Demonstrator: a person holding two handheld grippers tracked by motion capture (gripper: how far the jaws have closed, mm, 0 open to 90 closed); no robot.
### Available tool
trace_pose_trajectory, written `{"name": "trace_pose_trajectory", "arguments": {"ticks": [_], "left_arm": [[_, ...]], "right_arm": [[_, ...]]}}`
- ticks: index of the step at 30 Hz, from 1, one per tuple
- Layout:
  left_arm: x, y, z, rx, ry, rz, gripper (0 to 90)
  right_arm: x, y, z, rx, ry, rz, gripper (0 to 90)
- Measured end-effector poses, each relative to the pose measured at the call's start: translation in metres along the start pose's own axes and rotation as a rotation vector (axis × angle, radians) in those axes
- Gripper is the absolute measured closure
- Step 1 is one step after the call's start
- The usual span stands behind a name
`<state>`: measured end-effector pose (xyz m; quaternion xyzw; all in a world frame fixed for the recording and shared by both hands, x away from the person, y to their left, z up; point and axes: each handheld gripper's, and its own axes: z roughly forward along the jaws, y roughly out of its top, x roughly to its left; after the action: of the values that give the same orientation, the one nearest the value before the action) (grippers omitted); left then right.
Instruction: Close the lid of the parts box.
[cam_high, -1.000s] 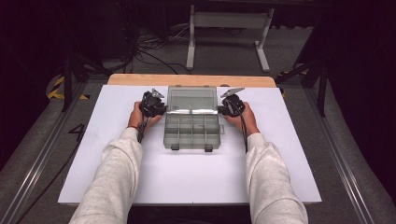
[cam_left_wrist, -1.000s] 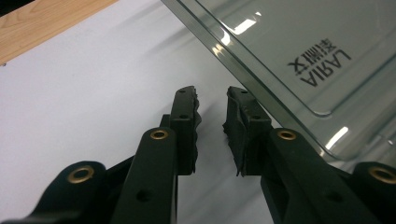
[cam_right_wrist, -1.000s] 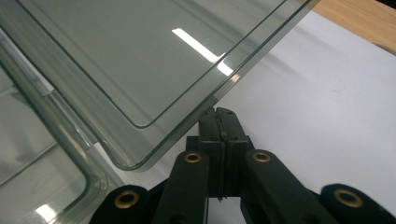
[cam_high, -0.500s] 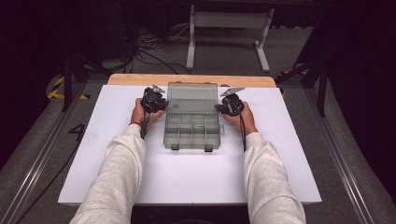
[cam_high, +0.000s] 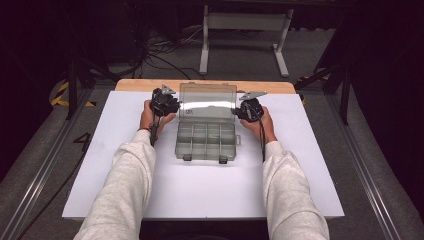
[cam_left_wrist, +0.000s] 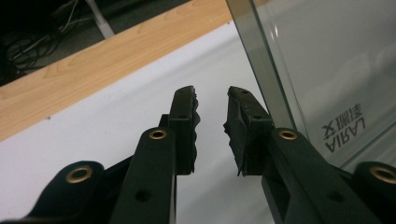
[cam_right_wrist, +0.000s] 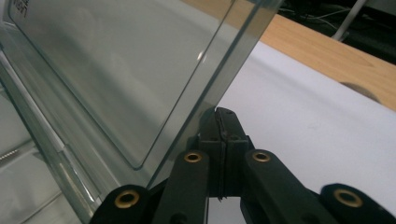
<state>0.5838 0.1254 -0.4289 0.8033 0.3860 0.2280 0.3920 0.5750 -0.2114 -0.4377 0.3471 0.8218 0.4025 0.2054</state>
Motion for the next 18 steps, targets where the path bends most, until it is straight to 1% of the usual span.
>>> {"name": "trace_pose_trajectory", "arguments": {"ticks": [4, 5, 6, 9, 11, 12, 13, 14, 18], "left_arm": [[-0.001, 0.004, -0.004, -0.011, -0.002, 0.016, 71.9], [-0.001, 0.004, -0.004, -0.011, -0.002, 0.016, 71.4], [-0.002, 0.005, -0.006, -0.021, -0.004, 0.011, 71.5], [-0.001, 0.006, -0.009, -0.024, -0.009, 0.016, 71.6], [-0.002, 0.007, -0.012, -0.036, -0.01, 0.018, 71.6], [-0.002, 0.01, -0.014, -0.038, -0.011, 0.03, 71.4], [-0.002, 0.01, -0.014, -0.038, -0.011, 0.03, 71.6], [-0.002, 0.011, -0.017, -0.049, -0.015, 0.031, 71.7], [-0.001, 0.013, -0.022, -0.058, -0.02, 0.034, 71.4]], "right_arm": [[0.002, 0.004, -0.004, -0.007, -0.005, -0.013, 90.0], [0.002, 0.004, -0.005, -0.011, -0.003, -0.017, 90.0], [0.002, 0.005, -0.006, -0.015, -0.001, -0.016, 90.0], [0.004, 0.008, -0.009, -0.02, -0.003, -0.025, 90.0], [0.005, 0.009, -0.01, -0.024, -0.004, -0.028, 90.0], [0.005, 0.01, -0.012, -0.033, -0.004, -0.027, 90.0], [0.005, 0.01, -0.012, -0.033, -0.004, -0.027, 90.0], [0.007, 0.012, -0.014, -0.033, -0.007, -0.034, 90.0], [0.008, 0.013, -0.017, -0.037, -0.009, -0.03, 90.0]]}}
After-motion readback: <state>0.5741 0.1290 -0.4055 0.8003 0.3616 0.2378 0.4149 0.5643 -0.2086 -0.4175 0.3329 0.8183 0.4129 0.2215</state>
